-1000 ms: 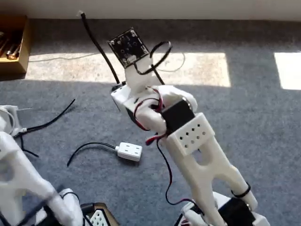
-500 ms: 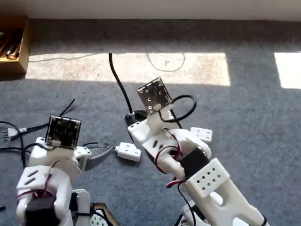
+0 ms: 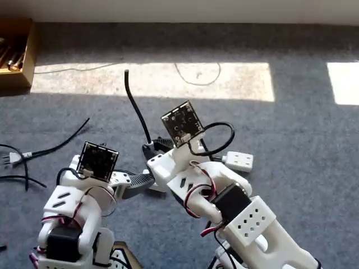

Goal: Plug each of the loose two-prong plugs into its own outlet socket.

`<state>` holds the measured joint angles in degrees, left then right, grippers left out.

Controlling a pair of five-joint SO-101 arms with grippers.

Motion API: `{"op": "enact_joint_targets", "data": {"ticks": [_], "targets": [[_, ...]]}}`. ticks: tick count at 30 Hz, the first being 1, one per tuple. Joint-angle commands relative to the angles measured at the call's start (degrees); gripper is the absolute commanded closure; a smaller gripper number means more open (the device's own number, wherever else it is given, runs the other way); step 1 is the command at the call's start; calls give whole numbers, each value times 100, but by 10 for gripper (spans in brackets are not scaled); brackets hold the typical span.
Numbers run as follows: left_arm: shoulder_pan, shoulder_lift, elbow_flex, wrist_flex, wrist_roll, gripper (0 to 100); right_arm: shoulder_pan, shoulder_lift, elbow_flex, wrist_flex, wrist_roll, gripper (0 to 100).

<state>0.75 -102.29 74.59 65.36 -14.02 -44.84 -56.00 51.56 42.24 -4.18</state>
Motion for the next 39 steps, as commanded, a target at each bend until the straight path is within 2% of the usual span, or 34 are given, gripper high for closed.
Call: {"op": "enact_joint_targets", "data": {"ticks": [1,5,9,13,24,39], "targets": [[84,-40,57,-273,35,486,-84,-119,-40,4,-62,993],[66,-40,259,-536,26,486,-92,-110,-40,242,-35,993],[-321,-40,435,-888,26,486,-92,-110,-84,655,202,993],[-391,-40,576,-1002,18,486,-92,-110,-119,857,264,993],[-602,-40,585,-1029,18,486,-75,-110,-1112,2589,1116,993],[-769,-40,602,-993,-167,486,-57,-110,-1077,2695,1160,993]]}}
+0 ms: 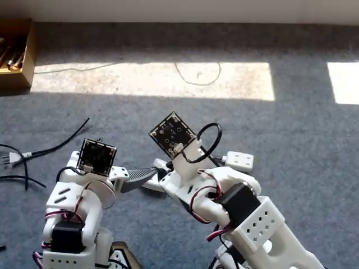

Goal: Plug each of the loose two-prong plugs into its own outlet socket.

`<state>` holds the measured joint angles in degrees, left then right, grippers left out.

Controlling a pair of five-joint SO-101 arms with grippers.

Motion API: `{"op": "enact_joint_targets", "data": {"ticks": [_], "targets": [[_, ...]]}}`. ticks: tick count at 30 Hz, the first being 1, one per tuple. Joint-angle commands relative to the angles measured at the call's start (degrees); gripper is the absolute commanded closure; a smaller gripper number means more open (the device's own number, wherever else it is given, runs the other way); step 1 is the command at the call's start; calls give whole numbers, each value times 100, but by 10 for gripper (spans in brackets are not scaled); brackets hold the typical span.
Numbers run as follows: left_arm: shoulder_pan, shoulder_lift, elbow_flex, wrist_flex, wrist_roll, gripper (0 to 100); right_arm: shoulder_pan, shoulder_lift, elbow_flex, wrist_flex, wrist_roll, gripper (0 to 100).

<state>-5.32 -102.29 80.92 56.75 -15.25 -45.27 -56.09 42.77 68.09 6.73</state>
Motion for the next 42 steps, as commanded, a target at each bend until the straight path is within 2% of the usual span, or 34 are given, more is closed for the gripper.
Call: {"op": "enact_joint_targets", "data": {"ticks": [1,3,9,15,19,23,25,27,29,32,37,42], "targets": [[-207,-48,-40,-123,-53,486,-4,-101,-198,110,70,993],[-567,-101,-84,-123,-53,486,92,-92,-198,110,202,993],[-2202,-31,-154,-519,-316,486,365,180,-233,119,615,993],[-3187,505,-426,-756,-343,486,356,1393,-778,110,976,992],[-3837,2545,-1552,-1064,-448,520,356,2343,-1763,462,1486,992],[-4400,5903,-3688,-1099,-448,525,356,3433,-3222,1147,1618,992],[-4637,7705,-5121,-615,-457,525,321,3987,-3934,1552,1705,992],[-4831,9367,-6765,431,-527,526,198,4462,-4505,1921,2040,991],[-4980,10897,-8400,1547,-914,526,57,4857,-4840,2149,2462,991],[-5191,12576,-10571,2752,-1222,525,-207,5138,-5068,2229,3244,991],[-5429,14062,-13015,3974,-1978,525,-312,5367,-5059,2246,4563,991],[-5631,14923,-14105,4167,-2251,525,-391,5323,-4505,2273,5697,991]]}}
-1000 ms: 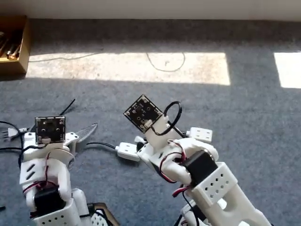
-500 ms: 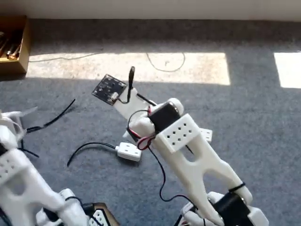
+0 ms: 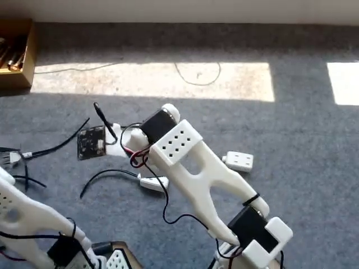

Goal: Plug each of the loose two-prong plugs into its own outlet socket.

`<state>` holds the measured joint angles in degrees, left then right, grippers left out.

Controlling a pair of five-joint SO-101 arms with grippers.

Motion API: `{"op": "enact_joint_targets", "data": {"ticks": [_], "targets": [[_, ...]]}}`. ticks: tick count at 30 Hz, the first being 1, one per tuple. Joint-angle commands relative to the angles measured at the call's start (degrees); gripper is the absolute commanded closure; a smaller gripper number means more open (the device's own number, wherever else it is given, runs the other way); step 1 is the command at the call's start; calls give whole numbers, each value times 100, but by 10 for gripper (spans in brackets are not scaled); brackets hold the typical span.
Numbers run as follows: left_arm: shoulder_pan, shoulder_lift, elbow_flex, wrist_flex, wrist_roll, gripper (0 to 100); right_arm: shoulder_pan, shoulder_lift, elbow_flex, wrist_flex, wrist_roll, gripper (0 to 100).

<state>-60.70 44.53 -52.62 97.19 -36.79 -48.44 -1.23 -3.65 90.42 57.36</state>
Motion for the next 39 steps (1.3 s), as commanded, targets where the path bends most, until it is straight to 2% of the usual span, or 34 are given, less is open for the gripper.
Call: {"op": "enact_joint_targets", "data": {"ticks": [1,7,11,16,19,21,23,27,31,33,36,39], "targets": [[-136,391,-884,123,-97,525,-75,-224,242,40,905,991],[-119,1200,-1622,123,-97,526,-66,-541,470,145,2084,991],[-66,1525,-2044,132,-79,527,-48,-541,479,171,2497,991],[-57,1648,-2396,167,-62,528,-303,-541,664,57,2514,991],[-57,1640,-2387,167,-62,528,-462,-532,963,-435,2286,991],[-57,1640,-2387,167,-53,529,-497,-541,1147,-831,1547,991],[-101,1622,-2387,167,-53,529,-479,-532,1218,-1402,431,991],[-66,1613,-2396,176,-53,529,-215,-541,1200,-2466,-2945,991],[31,1604,-2396,343,-18,529,681,-549,1218,-3073,-6602,991],[31,1604,-2484,343,105,529,1095,-549,1226,-3090,-8062,991],[-48,1613,-2598,343,105,529,1244,-585,1226,-3002,-9266,991],[-110,1613,-2615,343,97,529,1156,-611,1086,-2343,-9398,991]]}}
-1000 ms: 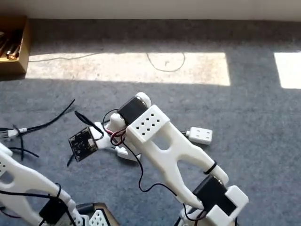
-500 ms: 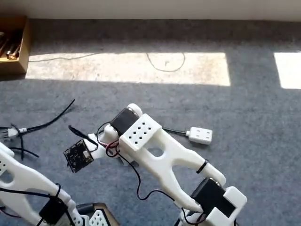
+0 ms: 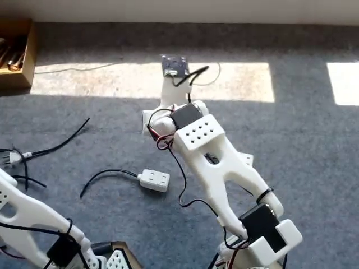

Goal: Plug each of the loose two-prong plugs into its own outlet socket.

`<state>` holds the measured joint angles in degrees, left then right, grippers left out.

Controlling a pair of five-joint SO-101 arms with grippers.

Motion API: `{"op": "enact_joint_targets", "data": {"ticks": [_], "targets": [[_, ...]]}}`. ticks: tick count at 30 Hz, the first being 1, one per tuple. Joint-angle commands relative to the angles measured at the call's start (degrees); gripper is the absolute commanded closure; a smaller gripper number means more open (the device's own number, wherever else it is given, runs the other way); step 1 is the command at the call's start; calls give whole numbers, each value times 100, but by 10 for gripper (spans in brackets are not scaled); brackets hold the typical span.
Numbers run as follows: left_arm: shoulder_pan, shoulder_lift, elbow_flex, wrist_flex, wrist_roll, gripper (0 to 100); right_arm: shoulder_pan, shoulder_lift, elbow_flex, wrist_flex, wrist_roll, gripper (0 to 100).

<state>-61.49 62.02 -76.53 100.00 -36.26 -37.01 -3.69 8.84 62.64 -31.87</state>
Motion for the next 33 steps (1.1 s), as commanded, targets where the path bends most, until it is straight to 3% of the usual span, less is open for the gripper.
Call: {"op": "enact_joint_targets", "data": {"ticks": [1,9,11,13,28,33], "targets": [[-31,-136,-215,62,35,529,-92,-356,-286,673,-466,991],[22,-101,-198,62,44,529,-1007,-330,-919,2677,-510,992],[-4,-101,-207,62,44,529,-1033,-303,-1121,2985,-932,992],[-22,-101,-207,62,44,529,-980,-295,-1305,3222,-1829,993],[-22,-92,-207,44,44,529,-884,646,-1376,3319,-2224,993],[4,-92,-207,44,44,529,-875,769,-1367,3380,-2971,993]]}}
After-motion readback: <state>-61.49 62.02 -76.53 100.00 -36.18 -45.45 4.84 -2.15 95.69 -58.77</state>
